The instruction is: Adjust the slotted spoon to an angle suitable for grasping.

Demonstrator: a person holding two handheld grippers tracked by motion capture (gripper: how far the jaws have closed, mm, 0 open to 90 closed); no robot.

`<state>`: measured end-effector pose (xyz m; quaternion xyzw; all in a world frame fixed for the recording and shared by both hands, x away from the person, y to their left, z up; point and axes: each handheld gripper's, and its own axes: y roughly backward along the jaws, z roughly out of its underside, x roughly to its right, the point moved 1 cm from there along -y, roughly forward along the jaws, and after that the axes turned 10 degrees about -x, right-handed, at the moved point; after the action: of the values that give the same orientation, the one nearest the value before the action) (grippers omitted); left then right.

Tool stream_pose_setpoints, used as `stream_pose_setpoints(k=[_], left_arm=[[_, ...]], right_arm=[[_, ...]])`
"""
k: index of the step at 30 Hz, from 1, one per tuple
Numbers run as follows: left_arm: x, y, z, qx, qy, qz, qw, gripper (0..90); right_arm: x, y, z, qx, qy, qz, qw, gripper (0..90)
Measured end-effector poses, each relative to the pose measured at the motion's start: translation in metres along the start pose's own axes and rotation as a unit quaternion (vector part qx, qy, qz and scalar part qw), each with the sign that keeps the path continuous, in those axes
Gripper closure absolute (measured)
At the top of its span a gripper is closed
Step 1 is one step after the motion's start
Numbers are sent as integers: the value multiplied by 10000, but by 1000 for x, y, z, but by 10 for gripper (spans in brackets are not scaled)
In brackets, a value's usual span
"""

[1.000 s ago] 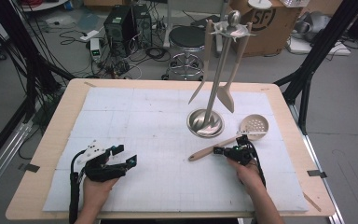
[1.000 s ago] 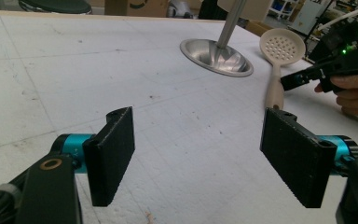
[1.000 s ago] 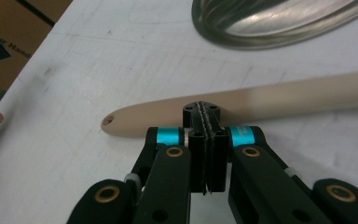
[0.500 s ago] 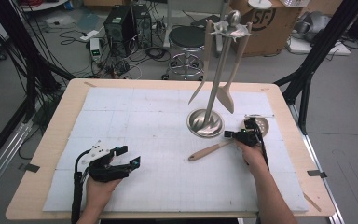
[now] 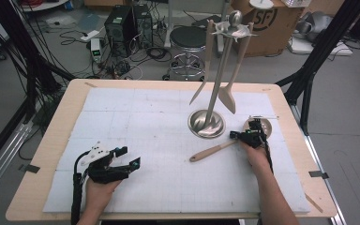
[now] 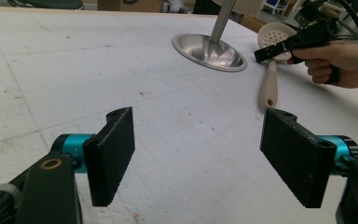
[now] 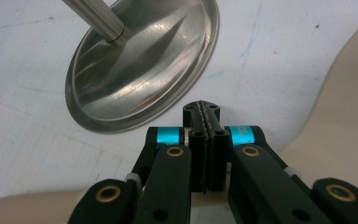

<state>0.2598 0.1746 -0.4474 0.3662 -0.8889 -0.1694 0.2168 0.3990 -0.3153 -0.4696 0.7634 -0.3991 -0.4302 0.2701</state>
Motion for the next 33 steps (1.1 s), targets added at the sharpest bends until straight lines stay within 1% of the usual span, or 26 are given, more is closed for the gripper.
stream_pose_setpoints(k=[2,3,4,6,9,10,12,14,15,16,18,20,22,23,24,26,28,33], left_arm=[[0,0,0,10,16,13,10000,268],[0,1,0,6,12,24,10000,268],[0,1,0,11,19,26,10000,268],[0,1,0,-5,4,22,10000,268],[1,0,0,4,12,3,10000,268],[1,0,0,-11,0,10,10000,268],[1,-1,0,-18,-11,17,10000,268],[2,-1,-1,-22,-13,25,10000,269],[2,-2,-1,-26,-7,30,10000,269],[2,-2,-1,-21,-3,19,10000,269],[3,-3,-1,-49,-21,34,10000,269],[3,-4,-1,-47,-38,41,10000,269],[2,-4,-1,-52,-34,42,10000,269],[2,-3,-1,-47,-23,46,10000,269],[2,-3,-1,-48,-30,53,10000,270],[2,-3,-1,-39,-15,52,10000,270],[2,-3,-1,-45,-40,61,10000,270],[3,-4,-1,-48,-37,65,10000,271]], right_arm=[[3,2,4,23,-67,-99,9999,900],[5,4,6,29,-58,-115,9999,900],[6,6,8,48,-72,-107,9999,900],[7,10,14,74,-17,-69,9999,900],[7,17,24,94,-42,-27,9999,900],[6,20,27,67,-120,-25,9999,900],[7,23,35,181,-166,-28,9997,900],[7,27,42,187,-281,-129,9993,900],[7,28,46,216,-242,-118,9994,900],[6,30,49,238,-252,-105,9993,900],[3,32,55,268,-211,-24,9994,900],[0,35,61,297,-249,21,9992,900],[0,38,67,325,-255,-27,9991,900],[0,39,71,318,-339,-113,9989,900],[0,40,75,325,-340,-170,9988,900],[-2,44,81,285,-430,-256,9983,900],[-3,46,87,284,-412,-287,9983,900],[-8,50,97,284,-372,-264,9986,900]])
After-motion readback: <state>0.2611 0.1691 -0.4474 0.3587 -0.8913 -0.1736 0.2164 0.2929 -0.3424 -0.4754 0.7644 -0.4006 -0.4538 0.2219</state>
